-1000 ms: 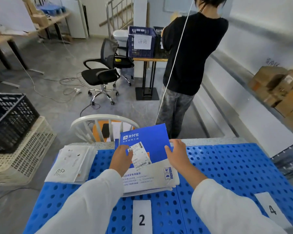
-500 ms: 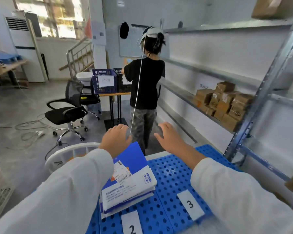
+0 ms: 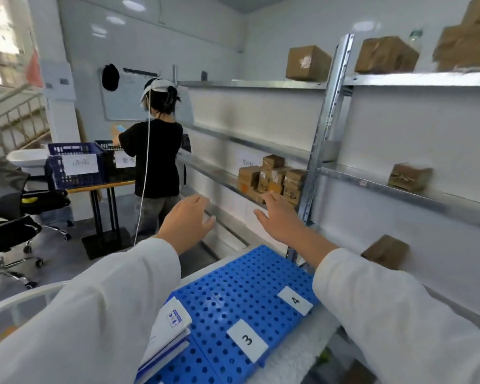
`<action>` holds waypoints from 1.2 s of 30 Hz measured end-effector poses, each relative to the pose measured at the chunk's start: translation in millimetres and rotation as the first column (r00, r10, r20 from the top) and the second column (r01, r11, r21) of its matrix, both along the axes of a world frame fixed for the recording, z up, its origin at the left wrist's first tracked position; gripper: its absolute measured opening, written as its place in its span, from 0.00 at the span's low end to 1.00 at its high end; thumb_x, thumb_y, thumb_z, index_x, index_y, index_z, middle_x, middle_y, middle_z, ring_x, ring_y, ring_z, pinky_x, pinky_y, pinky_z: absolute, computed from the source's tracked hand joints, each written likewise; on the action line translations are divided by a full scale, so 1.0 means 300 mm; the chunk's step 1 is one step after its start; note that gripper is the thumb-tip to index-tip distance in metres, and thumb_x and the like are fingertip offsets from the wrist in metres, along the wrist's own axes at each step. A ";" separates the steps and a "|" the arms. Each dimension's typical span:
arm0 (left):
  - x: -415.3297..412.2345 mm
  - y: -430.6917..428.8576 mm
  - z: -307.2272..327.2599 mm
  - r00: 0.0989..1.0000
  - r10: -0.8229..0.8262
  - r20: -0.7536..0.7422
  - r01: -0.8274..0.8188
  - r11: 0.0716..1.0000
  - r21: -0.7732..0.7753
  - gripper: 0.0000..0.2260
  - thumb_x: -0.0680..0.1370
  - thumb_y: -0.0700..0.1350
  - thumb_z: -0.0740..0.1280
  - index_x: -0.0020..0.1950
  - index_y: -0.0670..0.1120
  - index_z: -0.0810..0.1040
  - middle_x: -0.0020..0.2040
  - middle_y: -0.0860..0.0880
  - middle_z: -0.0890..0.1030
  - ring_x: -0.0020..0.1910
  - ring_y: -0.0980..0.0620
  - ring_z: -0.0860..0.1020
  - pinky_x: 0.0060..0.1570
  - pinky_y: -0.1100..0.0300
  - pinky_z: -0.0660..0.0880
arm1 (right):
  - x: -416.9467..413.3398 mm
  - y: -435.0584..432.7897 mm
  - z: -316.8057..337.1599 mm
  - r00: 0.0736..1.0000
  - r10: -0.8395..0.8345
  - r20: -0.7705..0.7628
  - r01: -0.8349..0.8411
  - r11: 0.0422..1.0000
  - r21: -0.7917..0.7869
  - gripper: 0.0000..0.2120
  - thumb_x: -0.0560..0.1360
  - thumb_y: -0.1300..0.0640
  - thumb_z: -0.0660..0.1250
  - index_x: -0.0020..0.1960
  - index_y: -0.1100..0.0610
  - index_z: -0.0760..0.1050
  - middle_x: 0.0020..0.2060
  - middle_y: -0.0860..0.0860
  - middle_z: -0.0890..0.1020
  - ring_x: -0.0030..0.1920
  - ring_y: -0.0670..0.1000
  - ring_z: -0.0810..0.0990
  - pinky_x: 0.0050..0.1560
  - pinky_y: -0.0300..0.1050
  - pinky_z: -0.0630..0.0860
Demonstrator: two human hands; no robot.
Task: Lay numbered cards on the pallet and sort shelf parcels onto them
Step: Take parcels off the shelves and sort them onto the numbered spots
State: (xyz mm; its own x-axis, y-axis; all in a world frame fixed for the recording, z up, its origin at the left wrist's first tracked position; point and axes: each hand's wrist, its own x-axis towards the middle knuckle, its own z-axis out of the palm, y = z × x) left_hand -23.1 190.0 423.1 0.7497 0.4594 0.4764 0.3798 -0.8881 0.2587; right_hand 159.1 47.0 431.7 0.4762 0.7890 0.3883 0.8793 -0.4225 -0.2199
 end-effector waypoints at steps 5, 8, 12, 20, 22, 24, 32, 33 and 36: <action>0.121 -0.140 0.061 0.998 -0.064 -0.027 0.065 0.997 0.041 0.23 0.79 0.51 0.61 0.72 0.44 0.66 0.69 0.47 0.71 0.67 0.48 0.70 0.68 0.53 0.67 | 0.042 -0.233 0.059 0.997 -0.075 0.032 0.073 0.996 0.048 0.21 0.81 0.48 0.57 0.70 0.56 0.65 0.67 0.52 0.69 0.68 0.53 0.67 0.69 0.49 0.65; 0.197 -0.277 0.079 0.990 -0.139 -0.015 0.140 0.988 0.068 0.22 0.79 0.52 0.61 0.71 0.44 0.68 0.68 0.47 0.72 0.66 0.48 0.71 0.66 0.54 0.68 | 0.063 -0.415 0.079 0.989 -0.141 0.034 0.138 0.988 0.065 0.21 0.81 0.49 0.58 0.71 0.58 0.65 0.68 0.54 0.70 0.68 0.55 0.67 0.69 0.49 0.65; 0.261 -0.500 0.064 0.968 -0.250 0.006 0.248 0.962 0.110 0.20 0.80 0.52 0.60 0.69 0.46 0.69 0.66 0.49 0.74 0.63 0.50 0.72 0.63 0.56 0.69 | 0.075 -0.670 0.076 0.971 -0.241 0.009 0.240 0.969 0.061 0.23 0.81 0.50 0.57 0.73 0.59 0.62 0.70 0.55 0.68 0.70 0.55 0.65 0.71 0.49 0.61; 0.369 -0.938 0.038 0.894 -0.445 -0.055 0.448 0.886 0.123 0.24 0.80 0.52 0.61 0.73 0.46 0.64 0.71 0.48 0.69 0.69 0.49 0.67 0.70 0.55 0.62 | 0.012 -1.181 -0.004 0.907 -0.421 -0.006 0.421 0.907 0.027 0.21 0.80 0.48 0.58 0.70 0.55 0.64 0.65 0.51 0.70 0.65 0.53 0.68 0.67 0.50 0.67; 0.408 -1.056 0.059 0.865 -0.499 -0.051 0.501 0.854 0.139 0.23 0.80 0.52 0.61 0.73 0.47 0.64 0.72 0.49 0.68 0.70 0.49 0.66 0.71 0.54 0.61 | -0.009 -1.318 -0.003 0.891 -0.453 0.013 0.453 0.891 0.024 0.21 0.80 0.49 0.58 0.71 0.56 0.64 0.66 0.52 0.70 0.65 0.53 0.67 0.68 0.48 0.65; 0.445 -1.177 0.084 0.831 -0.554 -0.044 0.554 0.820 0.141 0.23 0.80 0.52 0.61 0.74 0.46 0.64 0.73 0.48 0.67 0.72 0.49 0.65 0.72 0.54 0.60 | -0.023 -1.455 0.018 0.863 -0.503 0.044 0.502 0.864 0.034 0.22 0.81 0.50 0.58 0.72 0.58 0.63 0.68 0.54 0.69 0.68 0.54 0.66 0.70 0.48 0.63; 0.630 -1.600 0.176 0.691 -0.722 0.026 0.714 0.687 0.134 0.21 0.80 0.51 0.61 0.71 0.46 0.67 0.71 0.48 0.70 0.69 0.48 0.68 0.68 0.54 0.64 | 0.005 -1.906 0.142 0.689 -0.725 -0.027 0.725 0.687 0.061 0.26 0.82 0.48 0.56 0.75 0.60 0.60 0.73 0.56 0.65 0.73 0.56 0.62 0.73 0.48 0.59; 0.663 -1.632 0.179 0.670 -0.743 0.020 0.733 0.665 0.148 0.21 0.80 0.51 0.61 0.71 0.46 0.68 0.70 0.48 0.70 0.68 0.48 0.68 0.68 0.55 0.65 | 0.021 -1.937 0.155 0.668 -0.744 -0.025 0.744 0.665 0.060 0.25 0.82 0.48 0.56 0.74 0.61 0.60 0.72 0.57 0.65 0.72 0.56 0.63 0.72 0.49 0.61; 0.775 -1.703 0.183 0.623 -0.782 0.030 0.770 0.620 0.150 0.19 0.79 0.50 0.62 0.69 0.45 0.70 0.69 0.48 0.70 0.67 0.50 0.69 0.66 0.58 0.66 | 0.094 -1.995 0.177 0.604 -0.796 -0.035 0.796 0.601 0.070 0.24 0.82 0.49 0.56 0.72 0.62 0.62 0.69 0.58 0.67 0.68 0.57 0.67 0.67 0.51 0.66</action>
